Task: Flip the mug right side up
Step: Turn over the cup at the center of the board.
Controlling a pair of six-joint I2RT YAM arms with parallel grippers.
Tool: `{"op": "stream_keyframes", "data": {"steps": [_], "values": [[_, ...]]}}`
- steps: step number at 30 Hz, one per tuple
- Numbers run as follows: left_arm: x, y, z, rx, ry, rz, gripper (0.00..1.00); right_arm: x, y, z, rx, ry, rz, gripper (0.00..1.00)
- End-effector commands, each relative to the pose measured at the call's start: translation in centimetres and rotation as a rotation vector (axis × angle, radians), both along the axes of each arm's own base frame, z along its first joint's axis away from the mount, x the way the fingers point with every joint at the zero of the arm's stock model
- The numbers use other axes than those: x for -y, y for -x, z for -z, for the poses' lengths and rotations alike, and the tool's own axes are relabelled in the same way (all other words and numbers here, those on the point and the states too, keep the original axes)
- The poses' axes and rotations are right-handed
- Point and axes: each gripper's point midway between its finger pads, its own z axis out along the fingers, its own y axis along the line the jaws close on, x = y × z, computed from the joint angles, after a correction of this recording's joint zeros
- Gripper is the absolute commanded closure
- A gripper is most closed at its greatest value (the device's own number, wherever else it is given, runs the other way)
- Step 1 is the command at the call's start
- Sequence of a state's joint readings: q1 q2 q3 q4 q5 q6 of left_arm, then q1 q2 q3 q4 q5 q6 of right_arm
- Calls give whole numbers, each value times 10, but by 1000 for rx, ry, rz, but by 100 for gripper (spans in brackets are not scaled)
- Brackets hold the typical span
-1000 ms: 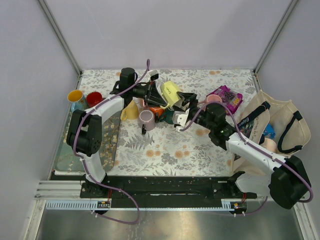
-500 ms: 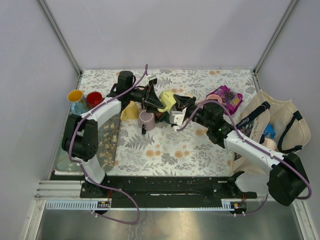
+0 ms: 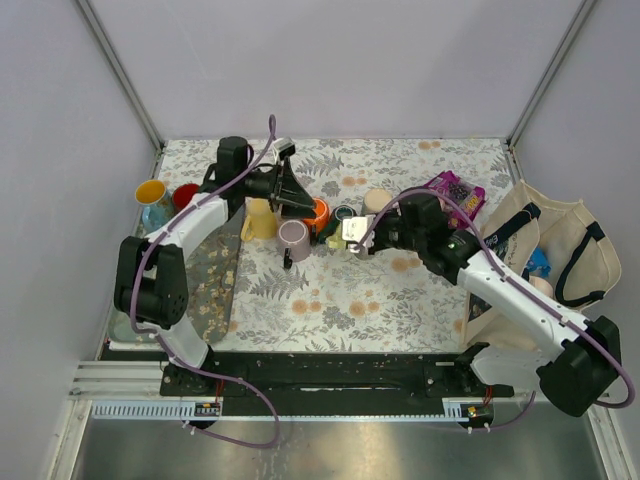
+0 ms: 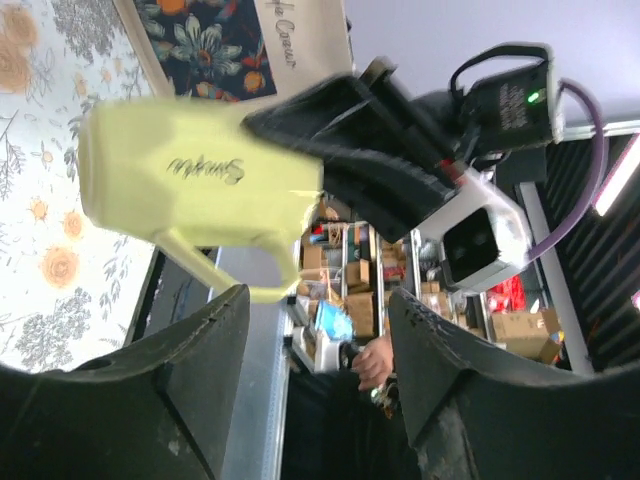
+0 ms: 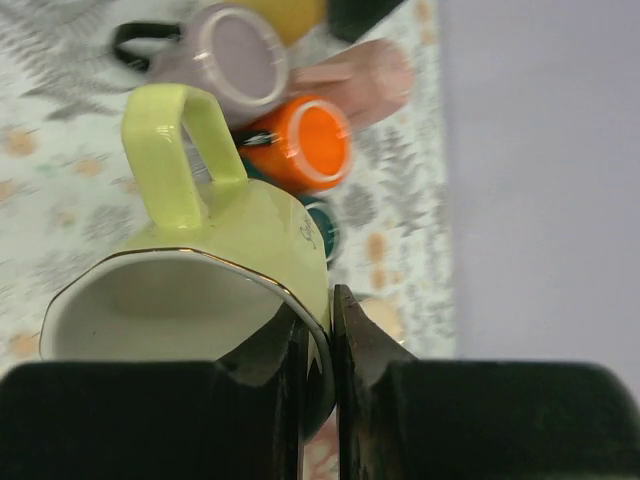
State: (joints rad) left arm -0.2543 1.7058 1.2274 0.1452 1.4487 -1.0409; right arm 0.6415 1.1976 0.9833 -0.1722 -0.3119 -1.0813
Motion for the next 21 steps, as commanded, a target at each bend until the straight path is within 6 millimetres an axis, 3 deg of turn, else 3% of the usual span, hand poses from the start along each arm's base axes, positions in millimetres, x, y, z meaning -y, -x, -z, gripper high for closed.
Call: {"op": "stream_keyframes", "data": {"steps": [1,2,4,6,9,13,17,21], "values": [[-10,-5,-23,280,-93,-94,37,9,49,20,-277,91,-82,100],[-15,-3,-10,474,-172,-68,35,11,54,26,-331,117,-89,100],[-26,-9,8,677,-363,-66,33,9,63,34,-415,146,-118,100],[-37,-20,13,788,-447,-113,32,3,66,38,-471,150,-145,100],[-53,-28,17,906,-514,-251,29,-5,62,46,-547,173,-152,100],[-81,-44,2,1124,-613,-536,27,-8,49,64,-599,232,-123,98],[-129,-60,-7,1210,-798,-832,21,-13,45,82,-627,282,-158,97],[-148,-52,-3,1164,-872,-871,20,-17,39,94,-640,331,-157,97]]}}
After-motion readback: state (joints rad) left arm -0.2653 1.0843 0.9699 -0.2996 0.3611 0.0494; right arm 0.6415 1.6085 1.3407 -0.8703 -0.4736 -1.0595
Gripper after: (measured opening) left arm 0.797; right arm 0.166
